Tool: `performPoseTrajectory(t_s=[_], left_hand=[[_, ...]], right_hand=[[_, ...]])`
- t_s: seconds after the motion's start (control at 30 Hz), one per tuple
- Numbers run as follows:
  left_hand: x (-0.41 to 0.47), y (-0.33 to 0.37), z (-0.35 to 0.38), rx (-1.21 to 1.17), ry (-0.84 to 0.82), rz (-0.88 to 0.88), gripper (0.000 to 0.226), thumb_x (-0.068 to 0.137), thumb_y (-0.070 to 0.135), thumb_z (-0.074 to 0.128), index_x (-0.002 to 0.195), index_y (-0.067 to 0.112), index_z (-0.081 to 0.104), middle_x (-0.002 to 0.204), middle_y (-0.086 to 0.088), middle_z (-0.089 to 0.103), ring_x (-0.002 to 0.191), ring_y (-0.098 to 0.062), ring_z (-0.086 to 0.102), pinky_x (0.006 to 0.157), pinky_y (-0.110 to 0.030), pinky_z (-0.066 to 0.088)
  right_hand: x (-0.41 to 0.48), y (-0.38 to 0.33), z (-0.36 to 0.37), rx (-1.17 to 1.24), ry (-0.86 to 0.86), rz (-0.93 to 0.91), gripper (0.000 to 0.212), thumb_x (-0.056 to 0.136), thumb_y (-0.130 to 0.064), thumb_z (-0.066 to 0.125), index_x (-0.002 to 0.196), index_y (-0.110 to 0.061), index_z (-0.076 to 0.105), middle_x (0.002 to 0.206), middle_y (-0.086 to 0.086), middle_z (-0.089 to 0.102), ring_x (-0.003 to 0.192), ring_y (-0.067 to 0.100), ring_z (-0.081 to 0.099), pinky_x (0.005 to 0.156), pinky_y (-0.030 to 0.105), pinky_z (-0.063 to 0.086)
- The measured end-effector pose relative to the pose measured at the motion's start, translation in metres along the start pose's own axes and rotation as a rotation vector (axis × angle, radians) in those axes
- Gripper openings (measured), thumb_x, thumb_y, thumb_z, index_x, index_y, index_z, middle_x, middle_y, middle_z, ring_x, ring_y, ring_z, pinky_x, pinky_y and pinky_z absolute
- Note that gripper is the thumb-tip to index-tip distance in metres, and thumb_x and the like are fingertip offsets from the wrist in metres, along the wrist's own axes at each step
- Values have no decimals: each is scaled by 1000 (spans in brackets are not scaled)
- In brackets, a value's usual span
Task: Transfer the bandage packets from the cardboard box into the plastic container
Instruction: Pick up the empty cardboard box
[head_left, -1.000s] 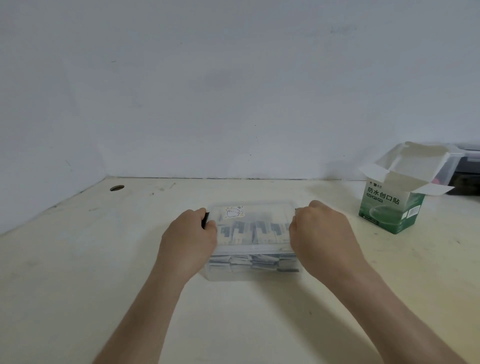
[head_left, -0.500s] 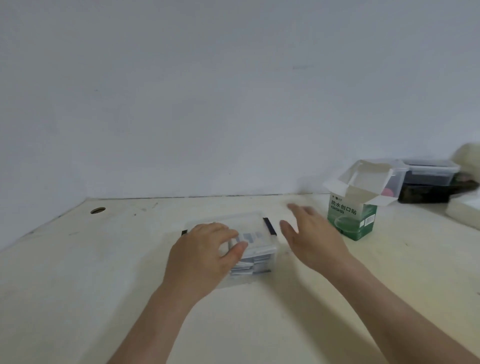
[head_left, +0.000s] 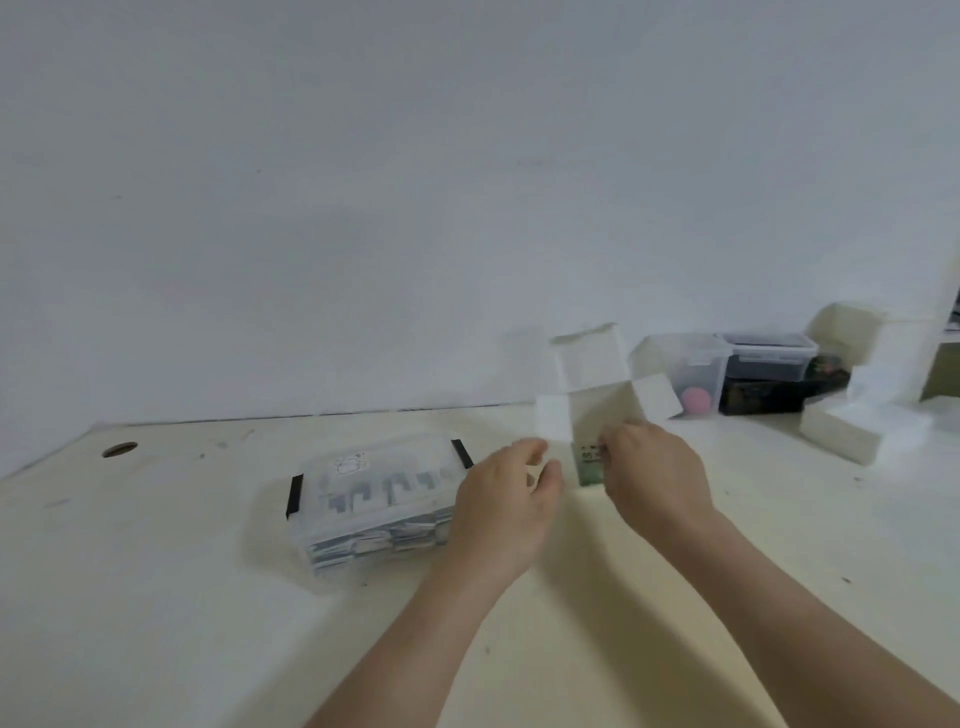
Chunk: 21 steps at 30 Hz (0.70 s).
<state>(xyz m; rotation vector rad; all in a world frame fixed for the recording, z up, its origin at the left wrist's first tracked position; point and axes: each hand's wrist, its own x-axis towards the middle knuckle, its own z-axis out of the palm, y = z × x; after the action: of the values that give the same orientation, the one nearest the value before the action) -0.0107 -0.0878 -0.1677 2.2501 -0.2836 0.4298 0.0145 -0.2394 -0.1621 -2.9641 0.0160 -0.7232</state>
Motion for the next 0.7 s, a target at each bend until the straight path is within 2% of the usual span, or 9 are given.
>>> performPoseTrajectory(t_s=[0.1,0.17,0.23,0.3,0.4,0.47,0.57,0.63,0.7], left_hand=[[6,17,13,-365,9,-280,66,82,48,66,137,29,34,120,5,58,97,-19,65,87,-39,54],[4,23,16,-618,102,-380,56,81,34,71,127,28,40,107,2,59,85,-17,67,73,-36,60],[2,26,18,-638,153,-363,33,79,20,71,107,21,55,96,-2,63,75,-16,66,63,-33,60],[-2,29,21,-658,152,-310,16,75,15,70,90,19,64,87,-8,70,68,-19,66,54,-32,57],[-6,38,23,-697,126,-264,24,74,11,65,95,23,68,91,-4,71,76,-22,68,50,-23,52],[-8,45,23,-687,73,-239,28,74,9,64,98,23,67,95,-1,70,77,-21,68,50,-26,53],[-18,57,35,-587,-86,-180,25,74,12,62,93,29,64,84,4,70,72,-20,67,63,-42,60],[-24,62,43,-462,-180,-108,30,72,15,61,95,34,60,83,8,69,77,-20,67,69,-44,60],[-37,78,57,-391,-265,-25,34,71,15,60,99,36,57,86,9,67,83,-21,65,73,-43,59]], right_hand=[[-26,3,-6,34,83,-127,13,86,-11,55,85,-19,65,87,-1,61,79,25,61,54,31,37],[-40,7,-15,25,146,-194,12,77,-8,66,75,-20,65,77,-4,61,67,23,60,46,30,38],[-54,13,-27,83,240,-267,15,73,-7,71,74,-21,66,77,-6,64,63,24,60,42,30,41],[-70,16,-45,214,336,-377,13,79,-8,64,86,-19,67,90,-6,68,69,26,63,47,33,48],[-92,26,-72,370,536,-439,11,84,-9,58,91,-10,67,95,2,66,69,23,62,48,32,50],[-103,39,-88,344,587,-361,14,83,-13,62,95,-8,62,101,6,59,75,19,59,50,24,49],[-119,65,-111,310,391,-139,55,75,-23,75,121,-15,46,126,0,44,104,9,48,77,31,52],[-128,75,-125,290,142,-58,84,74,-31,77,142,-24,28,144,-8,32,126,6,38,99,42,44],[-147,86,-141,239,-124,38,101,73,-36,75,147,-40,7,153,-18,19,135,10,33,108,52,34]])
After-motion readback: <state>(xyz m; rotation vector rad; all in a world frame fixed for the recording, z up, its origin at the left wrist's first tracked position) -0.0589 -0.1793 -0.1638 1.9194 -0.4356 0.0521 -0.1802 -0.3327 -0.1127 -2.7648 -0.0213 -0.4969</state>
